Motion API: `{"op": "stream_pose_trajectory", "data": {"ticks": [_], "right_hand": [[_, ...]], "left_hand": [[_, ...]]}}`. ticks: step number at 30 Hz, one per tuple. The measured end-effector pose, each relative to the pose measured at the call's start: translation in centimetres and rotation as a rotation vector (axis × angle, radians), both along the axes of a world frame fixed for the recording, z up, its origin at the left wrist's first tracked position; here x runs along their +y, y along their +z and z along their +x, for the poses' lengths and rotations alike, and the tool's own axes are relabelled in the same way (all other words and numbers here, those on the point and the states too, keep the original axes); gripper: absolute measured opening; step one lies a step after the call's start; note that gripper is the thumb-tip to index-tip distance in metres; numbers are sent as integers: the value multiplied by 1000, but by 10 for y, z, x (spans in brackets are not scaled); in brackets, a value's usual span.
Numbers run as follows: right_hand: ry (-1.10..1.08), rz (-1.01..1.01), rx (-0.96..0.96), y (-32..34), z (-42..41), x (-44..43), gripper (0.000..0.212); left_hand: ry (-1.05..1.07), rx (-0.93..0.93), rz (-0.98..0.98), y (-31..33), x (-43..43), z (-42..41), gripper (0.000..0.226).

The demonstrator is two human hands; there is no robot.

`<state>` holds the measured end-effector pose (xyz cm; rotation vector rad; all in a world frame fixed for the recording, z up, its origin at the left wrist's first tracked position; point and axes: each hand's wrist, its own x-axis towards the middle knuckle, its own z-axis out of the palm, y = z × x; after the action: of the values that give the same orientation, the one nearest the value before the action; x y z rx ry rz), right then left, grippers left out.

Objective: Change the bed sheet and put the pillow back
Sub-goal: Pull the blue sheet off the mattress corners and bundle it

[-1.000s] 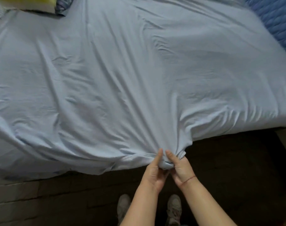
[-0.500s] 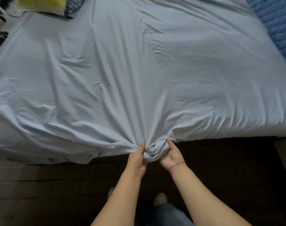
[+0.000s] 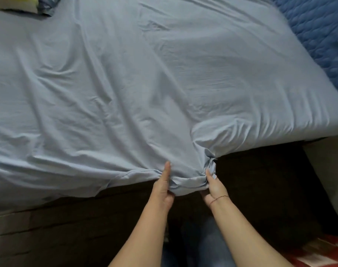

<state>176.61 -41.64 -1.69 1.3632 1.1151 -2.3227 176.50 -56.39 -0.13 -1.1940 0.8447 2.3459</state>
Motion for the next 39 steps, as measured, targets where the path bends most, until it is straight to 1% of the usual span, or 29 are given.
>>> {"op": "stream_pose_trajectory", "data": {"ticks": [1, 2, 4, 5, 6, 7, 9, 11, 13, 14, 16, 19, 20, 21, 24, 25, 28, 29, 30, 33, 34, 36, 37, 38, 39], "right_hand": [[2, -18, 20, 6, 9, 3, 70], [1, -21, 46, 10, 16, 5, 69], [-20, -34, 105, 19, 24, 11, 40], [-28, -47, 137, 22, 26, 16, 36], [-10, -61, 170, 27, 27, 19, 36], [10, -65, 202, 28, 28, 24, 38], [60, -47, 240, 34, 30, 36, 36], [101, -5, 242, 39, 29, 48, 39], [131, 4, 237, 39, 23, 63, 55], [137, -11, 224, 39, 18, 70, 60], [138, -126, 167, 35, 5, 84, 57], [122, -480, 43, 27, -23, 97, 75], [109, -544, -2, 27, -32, 99, 78], [83, -548, -44, 24, -42, 102, 77], [48, -359, -164, 11, -60, 107, 55], [61, -294, -173, 7, -62, 108, 47], [141, -101, -90, -14, -59, 118, 25], [165, -50, -47, -16, -55, 123, 21], [181, -23, -3, -17, -48, 128, 22], [211, 8, 93, -5, -22, 142, 46], [208, 7, 108, 1, -15, 148, 49], [221, 8, 138, 13, -5, 161, 45], [243, 7, 154, 19, 0, 169, 41], [265, 9, 173, 24, 3, 176, 39], [288, 9, 193, 31, 5, 183, 38]], "left_hand": [[-53, 3, 5, 1, 9, 2, 74], [-99, 11, 13, 3, 19, 3, 70], [-156, 26, 52, 11, 39, 3, 49], [-181, 42, 86, 15, 49, 1, 37], [-204, 56, 116, 18, 59, -1, 28], [-220, 62, 136, 22, 68, -3, 25], [-232, 65, 138, 24, 84, -10, 29], [-212, 64, 80, 20, 97, -15, 35], [-175, 71, 47, 15, 107, -17, 42], [-159, 62, 36, 12, 110, -16, 45], [-145, 42, 21, 9, 113, -13, 45], [-145, 40, 28, 12, 114, -10, 38], [-143, 43, 38, 14, 114, -10, 36], [-140, 43, 52, 16, 113, -10, 36], [-141, 45, 92, 18, 108, -9, 41], [-141, 40, 95, 18, 106, -8, 43], [-109, 36, 107, 15, 107, -9, 48], [-85, 49, 118, 14, 112, -10, 52], [-63, 57, 117, 11, 118, -11, 55], [-64, 75, 140, 12, 148, -12, 58], [-84, 85, 158, 14, 161, -13, 56], [-128, 101, 183, 17, 186, -18, 57], [-148, 103, 191, 19, 198, -22, 64], [-168, 88, 185, 18, 209, -27, 70], [-182, 55, 174, 18, 220, -31, 69]]}}
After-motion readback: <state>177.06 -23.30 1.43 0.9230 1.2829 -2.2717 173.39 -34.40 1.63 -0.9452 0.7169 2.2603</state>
